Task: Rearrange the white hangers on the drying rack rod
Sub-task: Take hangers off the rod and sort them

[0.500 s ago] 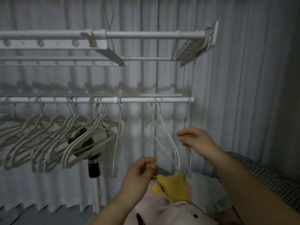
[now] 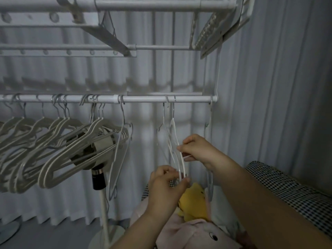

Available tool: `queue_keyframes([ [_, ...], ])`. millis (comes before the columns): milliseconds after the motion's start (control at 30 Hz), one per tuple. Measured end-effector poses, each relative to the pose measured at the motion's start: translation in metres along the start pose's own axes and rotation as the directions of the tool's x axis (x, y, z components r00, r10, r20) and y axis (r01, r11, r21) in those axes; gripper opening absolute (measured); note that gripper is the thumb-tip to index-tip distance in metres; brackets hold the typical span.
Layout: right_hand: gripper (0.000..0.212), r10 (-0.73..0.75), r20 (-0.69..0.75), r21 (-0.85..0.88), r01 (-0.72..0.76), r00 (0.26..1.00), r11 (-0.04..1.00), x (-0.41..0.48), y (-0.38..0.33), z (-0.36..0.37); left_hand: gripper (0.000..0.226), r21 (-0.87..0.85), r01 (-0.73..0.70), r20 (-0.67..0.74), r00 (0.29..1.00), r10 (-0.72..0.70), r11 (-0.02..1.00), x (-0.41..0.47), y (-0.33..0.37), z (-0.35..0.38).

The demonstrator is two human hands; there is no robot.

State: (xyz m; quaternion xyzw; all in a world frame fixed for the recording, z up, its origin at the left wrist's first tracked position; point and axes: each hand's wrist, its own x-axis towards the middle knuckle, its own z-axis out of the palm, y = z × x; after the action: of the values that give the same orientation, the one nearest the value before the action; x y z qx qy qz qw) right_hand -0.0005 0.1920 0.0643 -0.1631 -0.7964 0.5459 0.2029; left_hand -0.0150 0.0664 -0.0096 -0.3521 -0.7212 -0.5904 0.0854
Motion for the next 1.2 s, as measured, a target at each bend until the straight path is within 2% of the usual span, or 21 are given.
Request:
queue_keyframes([
  [100,0.049,0.07,0.047,0.094,-0.075,0.996,0.993,0.004,-0.003,0.004,0.026,-0.13,0.013,0.082,0.997,-0.002,0.991,0.0,-0.004,-0.006],
  [200,0.061,0.093,0.105,0.139,-0.107,0.99,0.985,0.006,-0.006,0.011,0.041,-0.235,0.063,0.113,0.993,-0.037,0.97,0.0,-0.003,-0.011],
  [467,0.064,0.064,0.102,0.117,-0.076,0.993,0.99,0.015,-0.006,0.019,0.046,-0.373,0.122,0.097,0.991,-0.093,0.92,0.0,-0.013,-0.023],
  [667,0.049,0.041,-0.032,0.087,-0.038,0.999,0.996,0.024,-0.001,0.014,0.033,-0.432,0.137,0.065,0.991,-0.12,0.892,0.005,-0.021,-0.029],
  [800,0.028,0.007,-0.106,0.134,0.007,0.994,0.991,0.03,0.003,0.003,0.025,-0.376,0.105,0.02,0.994,-0.105,0.921,0.008,-0.028,-0.033],
  [967,0.026,0.021,-0.169,0.138,0.003,0.985,0.99,0.043,0.001,-0.007,0.027,-0.28,0.106,-0.033,0.992,-0.119,0.954,0.007,-0.031,-0.037],
  [1067,0.014,0.044,-0.149,0.115,-0.027,0.988,0.993,0.052,-0.005,-0.013,0.029,-0.175,0.099,-0.065,0.992,-0.112,0.98,0.003,-0.03,-0.038],
  [1133,0.027,0.076,-0.134,0.055,-0.069,0.988,0.996,0.056,-0.004,-0.014,0.031,-0.113,0.102,-0.115,0.987,-0.115,0.988,0.001,-0.034,-0.041],
  [1200,0.03,0.124,-0.109,-0.04,-0.129,0.986,0.991,0.056,0.0,-0.014,0.032,-0.043,0.104,-0.152,0.982,-0.11,0.994,0.001,-0.037,-0.045],
])
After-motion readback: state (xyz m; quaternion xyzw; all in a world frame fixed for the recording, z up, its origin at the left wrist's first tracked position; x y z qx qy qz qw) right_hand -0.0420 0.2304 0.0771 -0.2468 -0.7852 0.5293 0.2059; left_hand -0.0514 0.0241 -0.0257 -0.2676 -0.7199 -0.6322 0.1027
